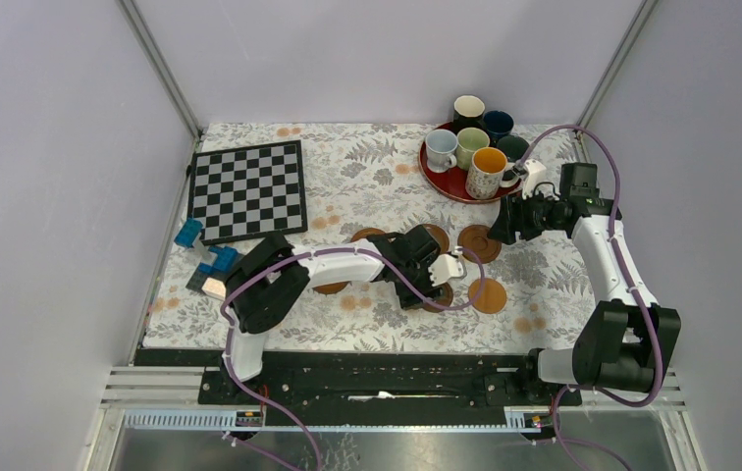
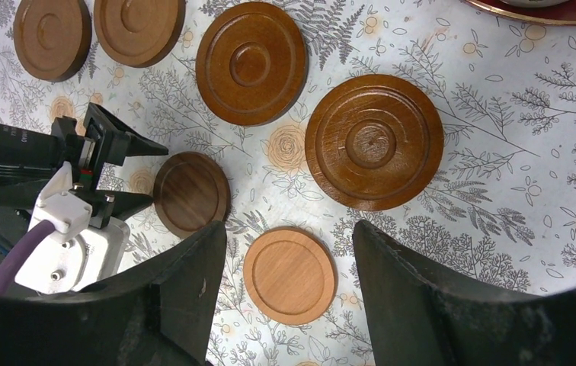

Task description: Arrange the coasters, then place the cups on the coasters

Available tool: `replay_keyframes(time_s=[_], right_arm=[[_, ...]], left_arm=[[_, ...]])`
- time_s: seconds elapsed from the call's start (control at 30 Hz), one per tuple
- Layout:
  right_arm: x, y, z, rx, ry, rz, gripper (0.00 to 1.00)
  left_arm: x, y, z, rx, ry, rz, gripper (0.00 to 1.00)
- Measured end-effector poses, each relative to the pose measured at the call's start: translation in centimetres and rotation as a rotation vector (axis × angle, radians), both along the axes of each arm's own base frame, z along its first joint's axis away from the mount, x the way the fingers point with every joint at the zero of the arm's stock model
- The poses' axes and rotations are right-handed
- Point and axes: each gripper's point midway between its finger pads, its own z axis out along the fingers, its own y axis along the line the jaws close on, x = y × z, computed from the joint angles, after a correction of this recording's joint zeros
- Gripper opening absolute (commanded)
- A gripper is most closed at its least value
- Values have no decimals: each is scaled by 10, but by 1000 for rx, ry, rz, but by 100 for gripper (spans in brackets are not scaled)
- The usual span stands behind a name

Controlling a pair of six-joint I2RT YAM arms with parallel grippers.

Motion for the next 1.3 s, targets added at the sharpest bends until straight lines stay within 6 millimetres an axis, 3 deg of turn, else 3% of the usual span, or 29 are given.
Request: replay_keyframes(time_s=[0.33, 0.47, 0.6, 0.73, 0.83, 1.07, 1.3], right_arm=[[0, 2, 1, 10, -1, 7, 70], [-1, 2, 0, 11, 3, 7, 70], [-2, 2, -1, 11, 4, 7, 70], [-2, 2, -1, 12, 4, 8, 70], [-2, 3, 0, 16, 3, 10, 70], [-2, 3, 0, 17, 3, 11, 70], [-2, 3, -1, 17, 4, 11, 70]], left_arm=[[-6, 9, 9, 10, 38, 8, 62], [3, 27, 37, -15, 26, 46, 56], [21, 62, 54, -33, 11, 126, 50], [33, 103, 41, 13, 33, 214, 48], [35, 121, 31, 45, 51, 252, 45], [48, 130, 30, 36, 41, 297, 35], [57, 133, 20, 41, 37, 317, 34]])
